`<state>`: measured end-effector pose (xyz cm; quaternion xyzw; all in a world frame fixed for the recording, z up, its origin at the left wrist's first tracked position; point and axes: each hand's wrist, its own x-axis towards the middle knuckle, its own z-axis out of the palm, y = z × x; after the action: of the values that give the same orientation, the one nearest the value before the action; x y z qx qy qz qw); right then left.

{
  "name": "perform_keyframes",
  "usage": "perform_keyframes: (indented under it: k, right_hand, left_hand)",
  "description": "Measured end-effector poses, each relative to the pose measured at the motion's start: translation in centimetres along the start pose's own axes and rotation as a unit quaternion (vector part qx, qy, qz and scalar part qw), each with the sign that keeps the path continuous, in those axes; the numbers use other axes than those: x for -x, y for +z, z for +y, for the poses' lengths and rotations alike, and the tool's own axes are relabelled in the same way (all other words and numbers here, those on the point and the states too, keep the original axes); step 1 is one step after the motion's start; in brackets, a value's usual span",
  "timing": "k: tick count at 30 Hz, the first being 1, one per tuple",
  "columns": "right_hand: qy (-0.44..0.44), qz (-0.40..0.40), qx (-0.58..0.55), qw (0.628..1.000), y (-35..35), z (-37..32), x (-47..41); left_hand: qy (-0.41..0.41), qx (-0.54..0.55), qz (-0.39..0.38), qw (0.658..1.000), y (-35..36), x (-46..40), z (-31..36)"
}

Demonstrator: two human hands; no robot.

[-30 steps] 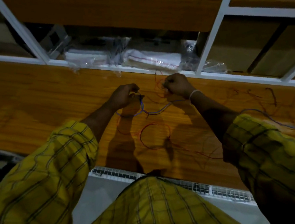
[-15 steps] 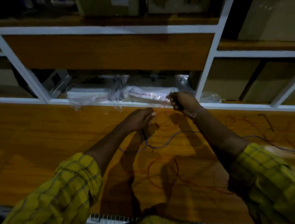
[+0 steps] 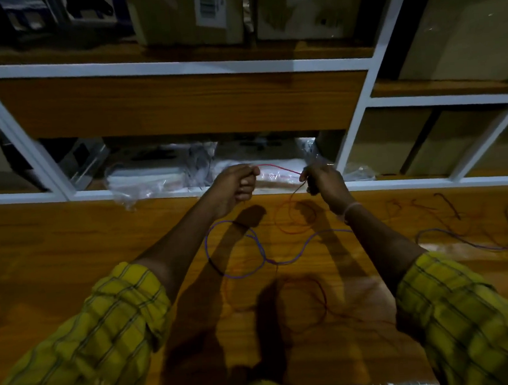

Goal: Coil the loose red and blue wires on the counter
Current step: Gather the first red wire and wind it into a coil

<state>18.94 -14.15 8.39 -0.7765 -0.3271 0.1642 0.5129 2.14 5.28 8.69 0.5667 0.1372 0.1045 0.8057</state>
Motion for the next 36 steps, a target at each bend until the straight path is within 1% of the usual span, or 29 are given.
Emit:
perform_keyframes:
  k: [2,4,6,7,8,10,12,14,15,16,17,19,21,23,24,26,28,29,30,32,34,36]
  right_hand:
    - [-0.055,-0.037,0.059,0.996,-0.3,-0.1,-0.1]
    - [-0.11,-0.059,0.148,0.981,-0.7,-0.1,-0.7]
    - [-0.125,-0.069,0.202,0.969,-1.6,0.2,-1.4]
    - [-0.122,-0.069,0.201,0.97,-2.2,0.7,-1.6]
    - [-0.101,-0.069,0.178,0.976,-3.1,0.6,-1.5]
    - [-0.023,-0.074,0.077,0.994,-4.7,0.9,-1.1]
    - [0.027,-0.086,-0.009,0.996,-6.3,2.0,-1.0]
    - [0.055,-0.085,-0.035,0.994,-7.3,2.9,-0.8]
    - [0.065,-0.074,-0.015,0.995,-7.5,3.2,-0.7]
    - [0.057,-0.065,0.046,0.995,-7.6,3.5,-0.7]
    - [0.029,-0.063,0.131,0.989,-7.5,3.6,-0.8]
    - [-0.062,-0.072,0.276,0.956,-6.8,3.3,-0.9]
    - [-0.138,-0.096,0.345,0.924,-5.7,1.9,-0.8]
    - [-0.188,-0.142,0.385,0.892,-4.3,0.2,-0.6]
    - [-0.201,-0.17,0.384,0.885,-3.6,-0.7,-0.4]
    - [-0.218,-0.215,0.348,0.886,-2.8,-2.3,0.0]
    - [-0.216,-0.231,0.302,0.899,-2.4,-3.8,0.5]
    - [-0.202,-0.225,0.271,0.914,-2.4,-4.4,0.8]
    - [-0.185,-0.209,0.234,0.931,-2.4,-5.0,1.0]
    - [-0.171,-0.146,0.178,0.958,-2.4,-5.8,1.1]
    - [-0.166,-0.083,0.15,0.971,-2.7,-6.0,0.8]
    - [-0.15,-0.046,0.125,0.98,-3.1,-5.7,0.4]
  left_hand:
    - [-0.012,0.054,0.028,0.998,-0.6,-0.3,0.3]
    - [-0.018,0.126,0.064,0.99,-1.0,-1.0,0.5]
    - [-0.012,0.212,0.109,0.971,-1.8,-1.8,0.9]
    - [-0.007,0.245,0.129,0.961,-2.5,-2.2,1.1]
    - [-0.002,0.272,0.143,0.952,-3.1,-2.5,1.4]
    - [0.01,0.31,0.177,0.934,-4.8,-2.8,1.8]
    - [0.036,0.355,0.226,0.906,-6.0,-2.8,2.5]
    - [0.071,0.399,0.272,0.872,-6.4,-2.4,3.3]
    - [0.087,0.404,0.288,0.864,-6.4,-2.2,3.6]
    - [0.095,0.393,0.298,0.865,-6.4,-2.2,3.7]
    - [0.099,0.375,0.302,0.871,-6.5,-2.4,3.7]
    - [0.096,0.317,0.305,0.893,-6.3,-3.1,3.3]
    - [0.087,0.26,0.303,0.913,-5.5,-3.9,3.1]
    - [0.098,0.187,0.295,0.932,-3.7,-4.2,3.2]
    - [0.106,0.139,0.278,0.944,-2.7,-4.2,3.2]
    - [0.102,0.036,0.22,0.97,-0.5,-4.2,3.0]
    - [0.094,-0.046,0.144,0.984,1.3,-4.0,2.4]
    - [0.092,-0.081,0.115,0.986,2.1,-3.8,2.2]
    - [0.089,-0.115,0.09,0.985,2.7,-3.6,2.0]
    - [0.066,-0.17,0.052,0.982,3.9,-2.9,1.7]
    - [0.027,-0.185,0.006,0.982,4.7,-2.5,1.4]
    - [0.002,-0.208,-0.012,0.978,4.9,-2.3,1.1]
